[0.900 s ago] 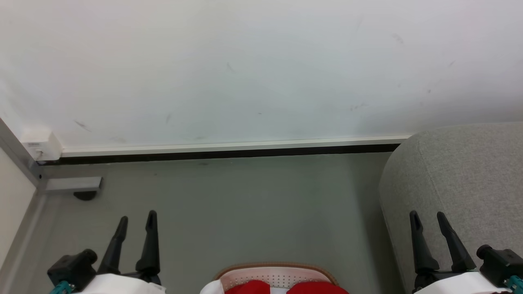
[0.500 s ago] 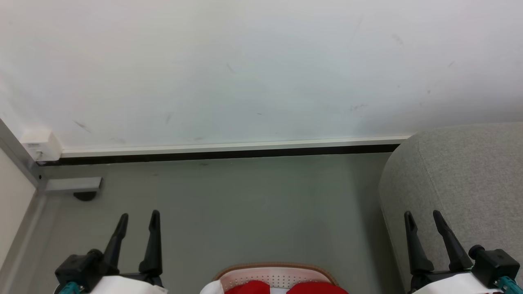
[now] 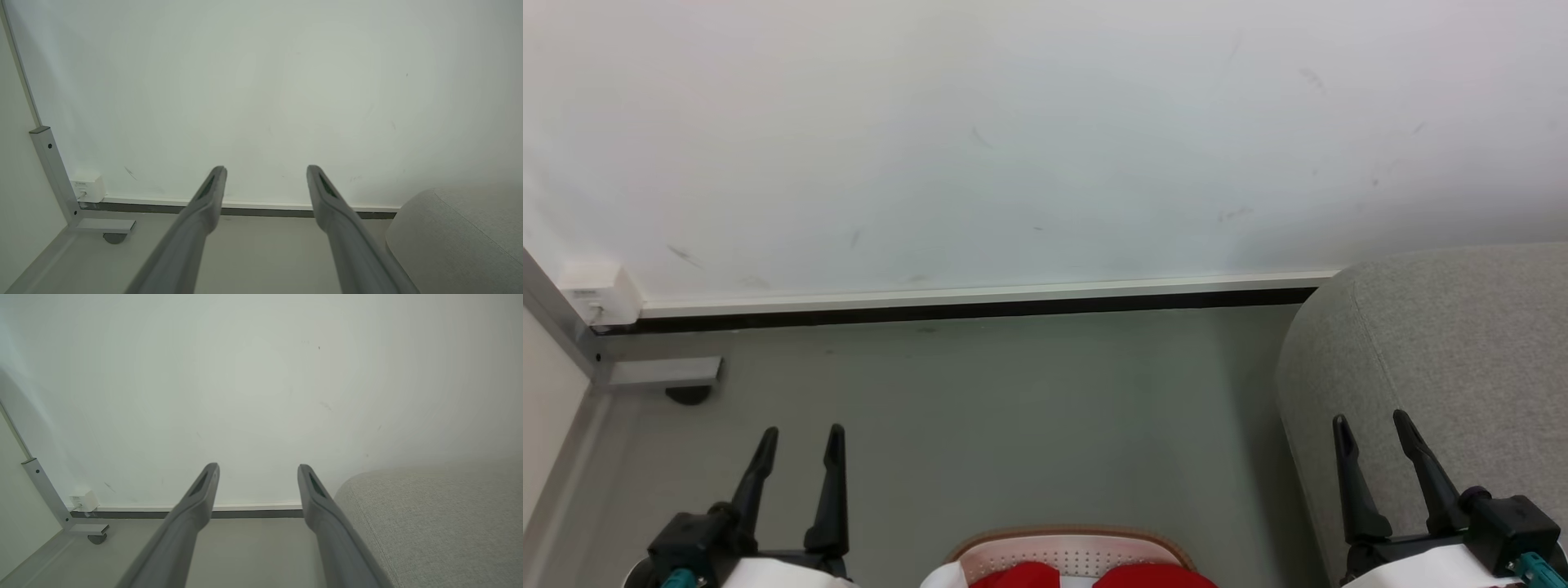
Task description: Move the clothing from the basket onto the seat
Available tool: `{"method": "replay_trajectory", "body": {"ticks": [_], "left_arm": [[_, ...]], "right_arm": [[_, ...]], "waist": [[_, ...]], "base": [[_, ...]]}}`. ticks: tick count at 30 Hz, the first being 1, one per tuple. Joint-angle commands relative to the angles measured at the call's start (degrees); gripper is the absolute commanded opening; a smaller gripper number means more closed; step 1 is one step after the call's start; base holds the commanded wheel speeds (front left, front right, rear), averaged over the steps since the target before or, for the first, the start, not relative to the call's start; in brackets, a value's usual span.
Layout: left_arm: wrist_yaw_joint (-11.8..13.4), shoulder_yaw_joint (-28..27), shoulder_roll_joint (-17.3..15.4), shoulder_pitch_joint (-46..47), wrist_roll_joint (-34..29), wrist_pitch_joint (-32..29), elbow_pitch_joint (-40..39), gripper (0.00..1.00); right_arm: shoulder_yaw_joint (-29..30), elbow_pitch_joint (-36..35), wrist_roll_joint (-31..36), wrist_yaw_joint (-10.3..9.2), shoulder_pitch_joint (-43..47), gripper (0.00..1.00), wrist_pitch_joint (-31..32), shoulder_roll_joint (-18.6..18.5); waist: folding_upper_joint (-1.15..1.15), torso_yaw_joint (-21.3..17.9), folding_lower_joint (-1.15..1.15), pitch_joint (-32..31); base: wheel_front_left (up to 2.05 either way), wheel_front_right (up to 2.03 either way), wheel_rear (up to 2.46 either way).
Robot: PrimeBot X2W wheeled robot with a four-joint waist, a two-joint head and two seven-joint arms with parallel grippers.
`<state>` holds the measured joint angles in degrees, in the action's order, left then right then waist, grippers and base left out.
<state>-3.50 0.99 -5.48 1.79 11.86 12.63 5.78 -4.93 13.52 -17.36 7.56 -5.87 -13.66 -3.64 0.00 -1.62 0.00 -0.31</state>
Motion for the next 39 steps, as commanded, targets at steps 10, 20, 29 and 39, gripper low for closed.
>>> {"method": "replay_trajectory", "body": {"ticks": [10,20,29,39], "left_arm": [[-0.20,-0.36,0.27,-0.47,-4.64,1.49,0.01,1.00],[-0.79,-1.59,1.09,-0.52,-7.51,2.51,0.10,1.00],[-1.52,-2.47,1.75,-0.52,-6.54,2.55,0.82,1.00],[-2.08,-3.02,2.16,-0.32,-6.03,2.55,1.62,1.00]], "right_arm": [[0.37,-0.48,4.62,-0.12,-0.71,1.00,-0.91,0.40],[0.49,-0.27,8.14,-0.13,-0.69,1.00,-1.50,0.82],[0.25,0.06,8.37,-0.14,-0.71,1.00,-1.51,0.83],[0.17,0.15,8.09,-0.13,-0.73,1.00,-1.51,0.83]], "waist": [[0.00,-0.37,0.00,0.13],[0.00,-0.65,0.00,-0.06],[0.00,-0.76,0.00,0.03],[0.00,-0.88,0.00,-0.05]], "base": [[0.00,0.00,0.00],[0.00,0.00,0.00],[0.00,0.00,0.00],[0.00,0.00,0.00]]}}
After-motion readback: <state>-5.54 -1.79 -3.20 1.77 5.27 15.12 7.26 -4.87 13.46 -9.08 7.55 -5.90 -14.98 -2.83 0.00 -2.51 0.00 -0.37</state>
